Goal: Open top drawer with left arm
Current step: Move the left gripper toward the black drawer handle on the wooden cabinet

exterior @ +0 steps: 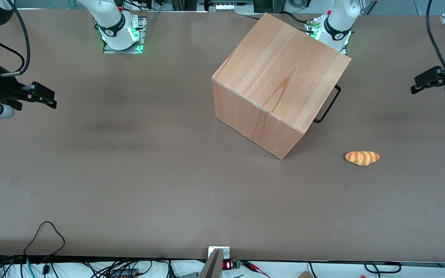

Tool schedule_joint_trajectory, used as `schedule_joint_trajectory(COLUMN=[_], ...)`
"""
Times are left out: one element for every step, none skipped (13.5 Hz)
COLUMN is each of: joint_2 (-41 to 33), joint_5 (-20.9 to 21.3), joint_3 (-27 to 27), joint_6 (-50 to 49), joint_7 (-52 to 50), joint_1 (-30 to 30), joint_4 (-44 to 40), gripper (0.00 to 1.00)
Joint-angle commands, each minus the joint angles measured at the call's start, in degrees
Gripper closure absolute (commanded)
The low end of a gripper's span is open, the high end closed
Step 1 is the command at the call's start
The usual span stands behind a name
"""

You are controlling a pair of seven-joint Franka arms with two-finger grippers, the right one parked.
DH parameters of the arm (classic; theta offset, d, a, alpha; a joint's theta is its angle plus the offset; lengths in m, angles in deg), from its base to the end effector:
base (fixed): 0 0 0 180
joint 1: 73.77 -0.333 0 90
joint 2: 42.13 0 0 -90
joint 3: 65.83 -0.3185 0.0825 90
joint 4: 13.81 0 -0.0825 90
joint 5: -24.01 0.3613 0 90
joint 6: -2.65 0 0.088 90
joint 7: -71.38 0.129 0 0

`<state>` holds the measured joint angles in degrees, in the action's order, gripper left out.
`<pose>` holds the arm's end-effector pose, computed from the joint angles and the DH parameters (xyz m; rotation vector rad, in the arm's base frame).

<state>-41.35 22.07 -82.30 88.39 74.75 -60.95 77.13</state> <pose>0.5237 0.0278 0.5849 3.1013 0.0067 -0.1580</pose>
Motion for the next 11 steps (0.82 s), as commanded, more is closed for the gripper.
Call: schedule_joint_trajectory(joint_2=[0.1, 0.3, 0.5, 0.8, 0.9, 1.3, 1.5, 1.7, 1.8, 1.9, 2.4], joint_5=[-0.7, -1.9, -3.6, -5.2, -6.3, -6.4, -6.4, -6.6, -7.1, -8.1, -8.7], joint_3=[1.4, 1.9, 2.1, 2.5, 3.8, 5.4, 6.1, 6.6, 7.1, 7.1, 7.1], joint_6=[1.4, 1.5, 2.0, 3.1, 4.9, 6.8, 8.8, 10.7, 12.4, 14.2, 15.4], joint_7=[0.1, 0.1, 0.1, 0.2, 0.1, 0.1, 0.2, 0.8, 2.8, 5.3, 7.1], joint_1=[1.7, 1.8, 1.8, 1.9, 1.9, 2.2, 2.4, 2.4, 2.4, 2.5, 2.4], joint_4=[3.9, 5.5, 7.2, 9.1, 11.0, 12.3, 13.9, 15.4, 16.7, 17.9, 18.8], gripper=[0.00, 0.00, 0.00, 0.00, 0.00, 0.00, 0.00, 0.00, 0.00, 0.00, 0.00])
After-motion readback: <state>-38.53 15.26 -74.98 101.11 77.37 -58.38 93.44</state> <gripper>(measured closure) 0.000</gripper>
